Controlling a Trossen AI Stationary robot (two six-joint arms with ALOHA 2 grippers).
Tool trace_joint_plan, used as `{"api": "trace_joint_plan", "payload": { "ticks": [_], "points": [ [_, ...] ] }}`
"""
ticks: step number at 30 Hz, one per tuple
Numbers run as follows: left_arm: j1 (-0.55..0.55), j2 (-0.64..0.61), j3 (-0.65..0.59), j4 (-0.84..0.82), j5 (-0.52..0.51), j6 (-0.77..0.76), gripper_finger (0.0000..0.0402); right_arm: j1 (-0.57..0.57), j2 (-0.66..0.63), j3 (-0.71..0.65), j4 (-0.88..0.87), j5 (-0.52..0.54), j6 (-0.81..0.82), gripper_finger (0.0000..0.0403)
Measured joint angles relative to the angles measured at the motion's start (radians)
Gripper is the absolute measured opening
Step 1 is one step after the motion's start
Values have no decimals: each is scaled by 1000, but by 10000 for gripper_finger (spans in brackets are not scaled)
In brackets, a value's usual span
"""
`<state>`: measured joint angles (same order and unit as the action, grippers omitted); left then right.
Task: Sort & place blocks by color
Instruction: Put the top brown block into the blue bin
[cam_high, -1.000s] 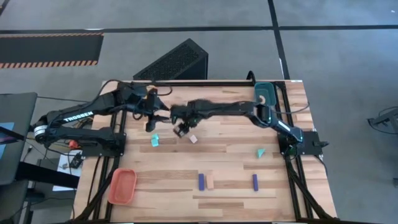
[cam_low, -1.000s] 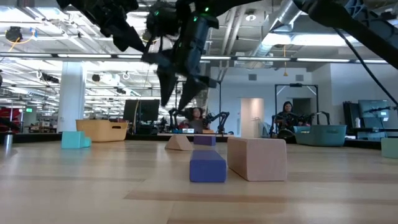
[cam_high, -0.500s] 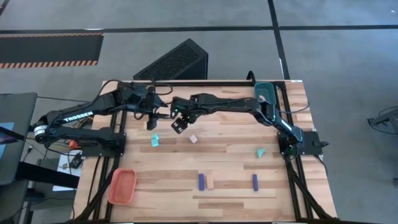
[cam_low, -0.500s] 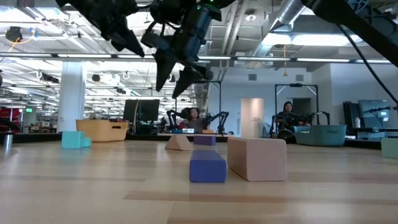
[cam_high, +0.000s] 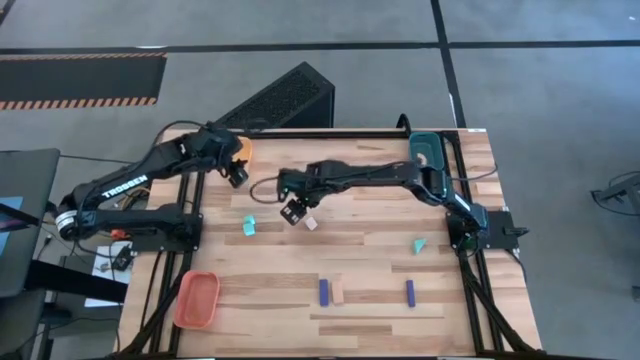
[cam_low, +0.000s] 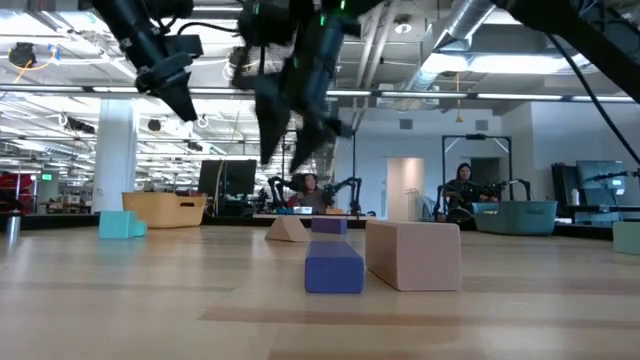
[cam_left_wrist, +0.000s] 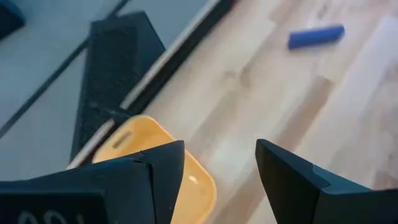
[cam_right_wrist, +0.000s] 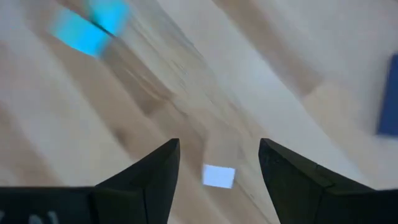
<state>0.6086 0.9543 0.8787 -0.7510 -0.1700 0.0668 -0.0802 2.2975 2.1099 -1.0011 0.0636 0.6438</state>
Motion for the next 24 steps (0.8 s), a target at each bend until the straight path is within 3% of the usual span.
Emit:
{"api": "trace_joint_plan", "payload": {
  "ticks": [9, 16, 24],
  "points": [
    [7, -19, 0, 24, 55, 19, 190, 36, -1, -150, 56, -7, 71, 245],
    [7, -19, 0, 39, 59, 26, 190, 41, 8, -154, 150, 74, 32, 245],
    [7, -19, 0, 10, 59, 26, 190, 46, 49, -155, 142, 42, 32, 245]
  ]
}}
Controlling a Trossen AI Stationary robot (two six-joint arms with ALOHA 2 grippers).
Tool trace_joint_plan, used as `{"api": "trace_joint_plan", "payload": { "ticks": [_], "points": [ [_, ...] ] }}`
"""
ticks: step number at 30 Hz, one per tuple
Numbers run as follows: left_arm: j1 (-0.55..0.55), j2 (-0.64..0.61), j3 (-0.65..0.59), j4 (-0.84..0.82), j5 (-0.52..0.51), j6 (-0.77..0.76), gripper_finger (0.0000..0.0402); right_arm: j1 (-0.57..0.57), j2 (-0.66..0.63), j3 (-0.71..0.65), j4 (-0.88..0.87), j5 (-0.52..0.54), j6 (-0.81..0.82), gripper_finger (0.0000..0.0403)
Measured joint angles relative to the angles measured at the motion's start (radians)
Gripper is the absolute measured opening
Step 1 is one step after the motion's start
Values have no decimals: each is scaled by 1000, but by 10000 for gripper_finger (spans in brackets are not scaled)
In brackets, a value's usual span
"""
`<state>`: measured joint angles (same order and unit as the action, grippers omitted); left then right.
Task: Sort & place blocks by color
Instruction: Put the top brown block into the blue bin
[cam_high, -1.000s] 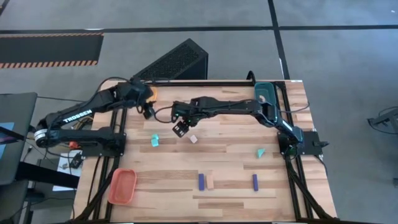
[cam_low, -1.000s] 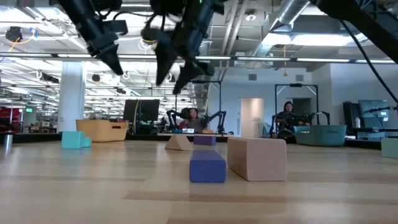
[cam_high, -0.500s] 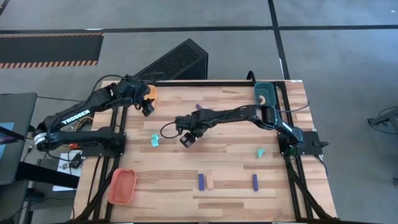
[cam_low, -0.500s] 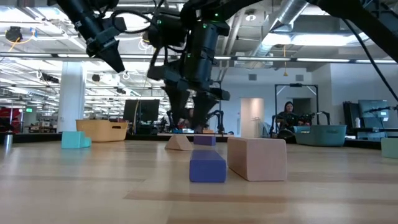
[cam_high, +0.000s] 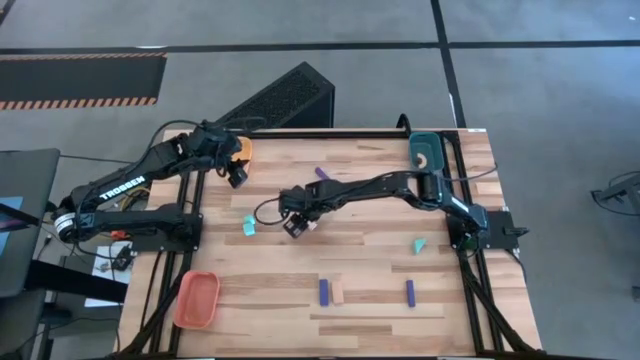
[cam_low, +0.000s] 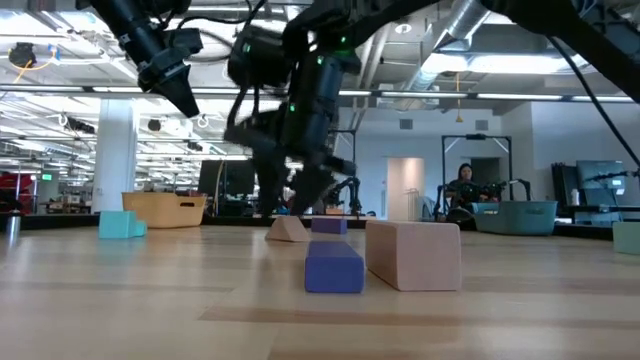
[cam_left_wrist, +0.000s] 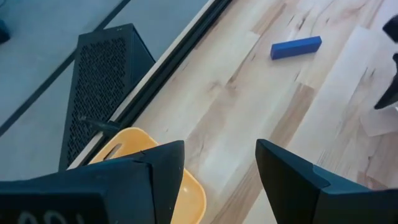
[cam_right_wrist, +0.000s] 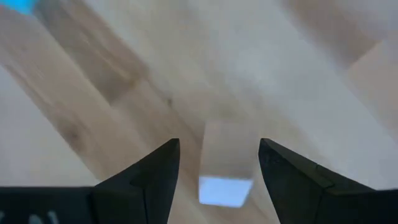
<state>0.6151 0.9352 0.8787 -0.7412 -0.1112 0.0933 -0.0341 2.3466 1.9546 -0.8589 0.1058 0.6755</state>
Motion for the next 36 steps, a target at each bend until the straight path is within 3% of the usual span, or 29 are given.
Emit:
{"api": "trace_joint_plan", "payload": {
  "ticks": [9, 12, 17, 22, 26, 32, 36],
  "points": [
    [0, 0, 0, -2, -1, 26, 190, 10, 33, 0, -19, -5, 45, 239],
    [0, 0, 0, 1, -1, 26, 190, 1, 27, 0, -22, 1, 54, 211],
    [0, 0, 0, 16, -1, 26, 190, -24, 24, 37, -118, -15, 7, 115],
    [0, 0, 0, 43, -1, 18, 190, -31, 18, 127, -307, 2, -87, 112],
    [0, 0, 0, 61, 0, -21, 190, -33, -42, 150, -402, 109, -130, 112],
    [-2, 0, 0, 71, 25, -139, 190, -57, -133, 142, -570, 356, -77, 112],
    [-29, 0, 0, 125, 55, -236, 190, -90, -275, -28, -538, 409, -91, 112]
  ]
}}
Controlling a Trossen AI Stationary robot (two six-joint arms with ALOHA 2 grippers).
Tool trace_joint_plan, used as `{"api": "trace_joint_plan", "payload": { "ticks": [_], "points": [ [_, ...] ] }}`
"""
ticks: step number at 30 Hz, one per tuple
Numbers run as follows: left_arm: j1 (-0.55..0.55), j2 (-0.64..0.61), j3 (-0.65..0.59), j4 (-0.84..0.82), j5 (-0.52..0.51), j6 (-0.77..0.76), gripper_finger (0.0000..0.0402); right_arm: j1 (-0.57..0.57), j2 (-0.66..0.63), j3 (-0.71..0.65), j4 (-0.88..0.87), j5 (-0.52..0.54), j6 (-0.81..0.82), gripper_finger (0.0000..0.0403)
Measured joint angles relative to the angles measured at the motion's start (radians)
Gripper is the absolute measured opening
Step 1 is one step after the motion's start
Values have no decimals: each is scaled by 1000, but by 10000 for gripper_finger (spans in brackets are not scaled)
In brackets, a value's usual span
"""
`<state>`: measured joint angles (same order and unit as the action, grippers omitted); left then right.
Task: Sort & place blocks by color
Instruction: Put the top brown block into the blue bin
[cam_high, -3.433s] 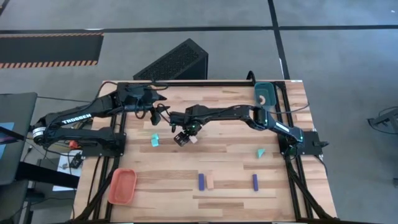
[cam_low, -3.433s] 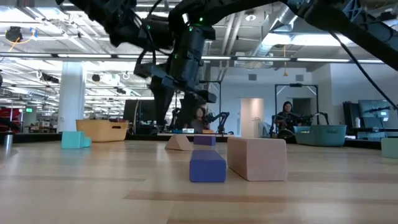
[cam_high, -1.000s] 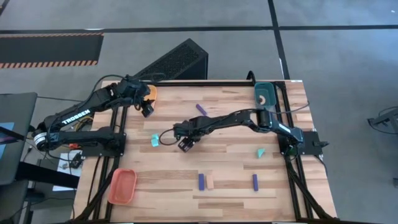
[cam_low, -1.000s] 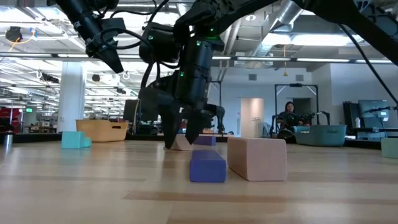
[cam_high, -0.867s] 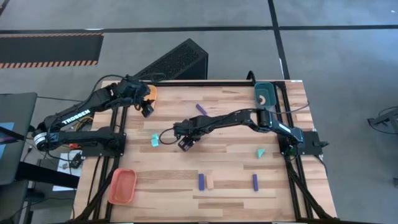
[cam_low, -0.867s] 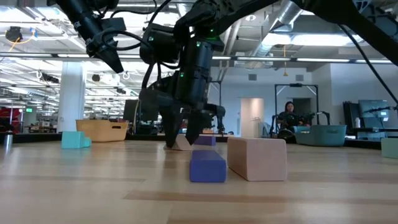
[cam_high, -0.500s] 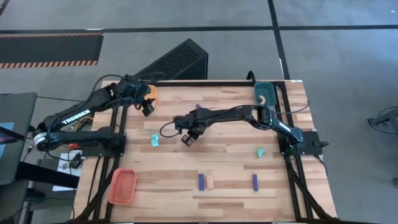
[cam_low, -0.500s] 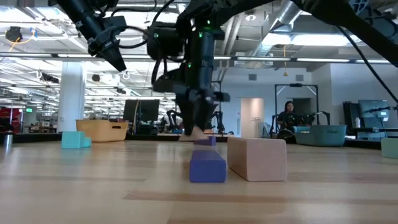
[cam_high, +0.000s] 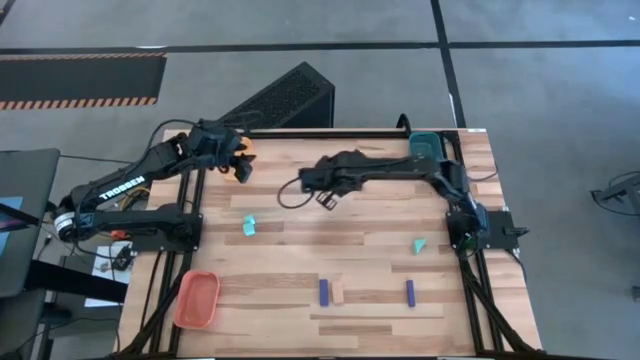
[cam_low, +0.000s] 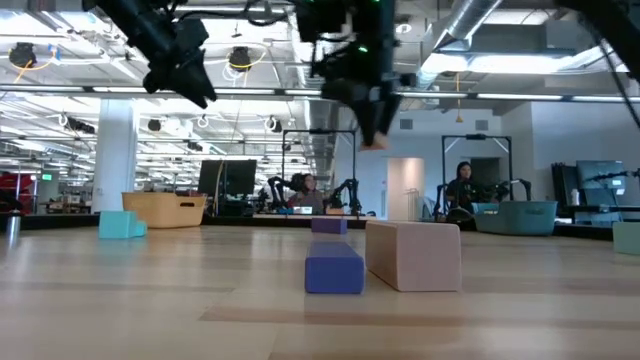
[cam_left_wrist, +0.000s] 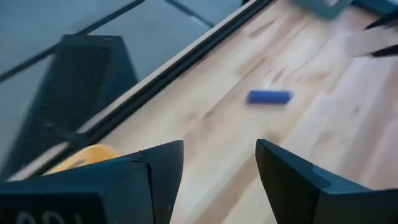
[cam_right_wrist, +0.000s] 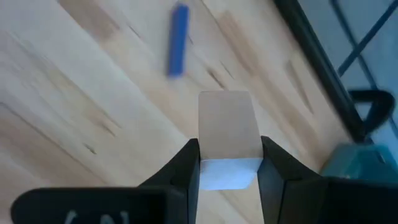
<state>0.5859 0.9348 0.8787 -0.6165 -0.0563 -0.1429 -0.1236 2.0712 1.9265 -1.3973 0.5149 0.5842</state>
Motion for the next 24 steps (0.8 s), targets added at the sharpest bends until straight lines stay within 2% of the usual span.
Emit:
{"api": "trace_joint_plan", "payload": {
  "ticks": [5, 8, 11, 16, 19, 24],
  "points": [
    [-93, 0, 0, 17, -26, -112, 190, -135, -275, -425, 220, -33, -6, 112],
    [-160, 0, 0, 24, -100, -169, 190, -239, -460, -672, 345, -92, 17, 112],
    [-209, 0, 0, 66, -181, -197, 190, -363, -604, -844, 415, -86, 59, 113],
    [-231, 16, 0, 158, -237, -290, 190, -582, -685, -955, 463, -46, 55, 114],
    [-231, 35, 0, 210, -216, -343, 190, -678, -663, -956, 526, -20, -5, 115],
    [-241, 76, 0, 224, -156, -413, 190, -797, -570, -955, 644, -41, -110, 117]
  ]
}}
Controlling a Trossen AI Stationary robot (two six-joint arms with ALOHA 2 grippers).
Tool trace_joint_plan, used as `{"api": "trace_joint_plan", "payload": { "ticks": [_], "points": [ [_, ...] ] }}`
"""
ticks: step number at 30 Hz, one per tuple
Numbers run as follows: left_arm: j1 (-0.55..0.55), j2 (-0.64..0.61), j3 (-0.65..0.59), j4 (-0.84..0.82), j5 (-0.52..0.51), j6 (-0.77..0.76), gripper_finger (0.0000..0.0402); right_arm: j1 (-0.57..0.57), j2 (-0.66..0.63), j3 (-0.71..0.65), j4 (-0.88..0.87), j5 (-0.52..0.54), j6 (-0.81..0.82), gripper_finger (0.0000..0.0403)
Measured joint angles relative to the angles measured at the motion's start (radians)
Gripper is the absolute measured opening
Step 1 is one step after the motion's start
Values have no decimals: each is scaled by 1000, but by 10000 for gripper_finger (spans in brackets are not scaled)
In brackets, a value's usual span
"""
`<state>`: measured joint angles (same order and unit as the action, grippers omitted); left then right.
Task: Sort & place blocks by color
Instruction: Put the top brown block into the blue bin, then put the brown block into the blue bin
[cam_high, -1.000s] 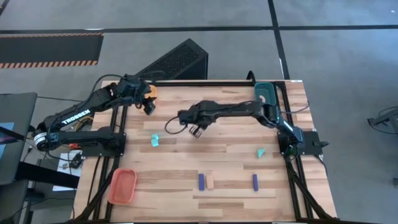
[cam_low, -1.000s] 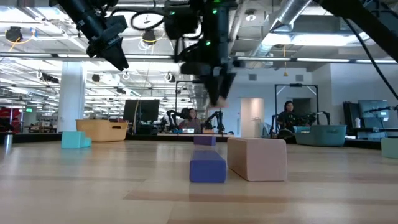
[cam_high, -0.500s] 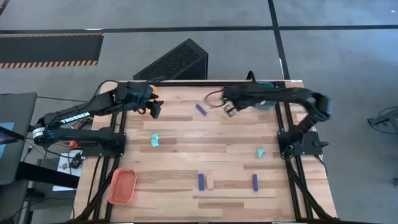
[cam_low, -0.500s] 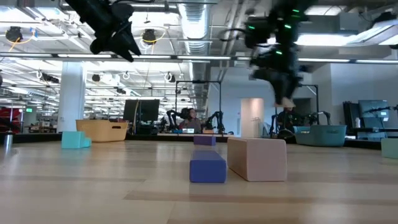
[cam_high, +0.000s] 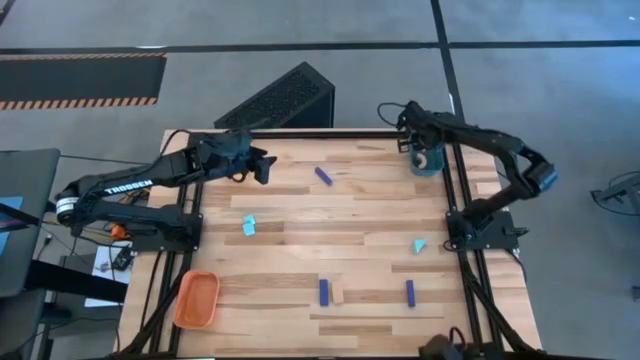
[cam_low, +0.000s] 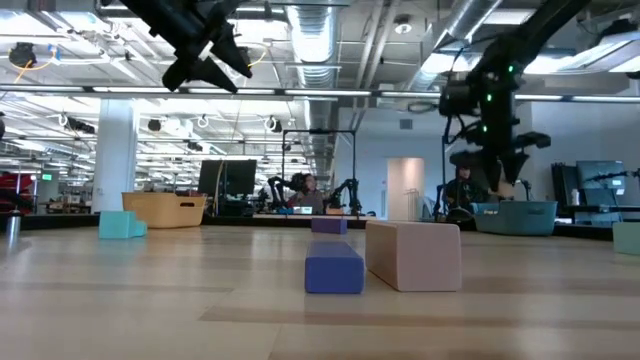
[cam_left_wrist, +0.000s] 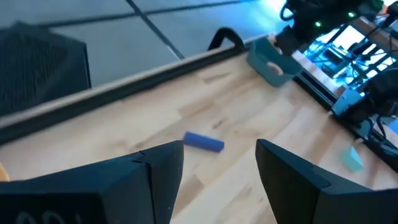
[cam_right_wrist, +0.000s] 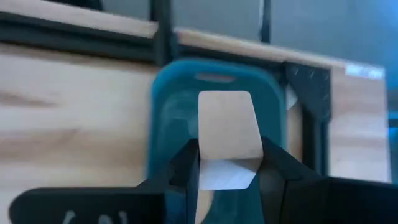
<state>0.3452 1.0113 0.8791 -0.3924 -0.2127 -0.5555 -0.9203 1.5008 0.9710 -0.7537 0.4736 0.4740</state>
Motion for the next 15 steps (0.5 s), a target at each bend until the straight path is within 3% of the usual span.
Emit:
{"api": "trace_joint_plan", "payload": {
  "ticks": [4, 15],
  "points": [
    [-47, 21, 0, -8, -22, -47, 190, -32, 86, 8, 15, 19, -44, 129],
    [-247, 30, 0, -6, -292, -207, 190, -50, 187, 41, 37, 8, -111, 234]
  ]
}}
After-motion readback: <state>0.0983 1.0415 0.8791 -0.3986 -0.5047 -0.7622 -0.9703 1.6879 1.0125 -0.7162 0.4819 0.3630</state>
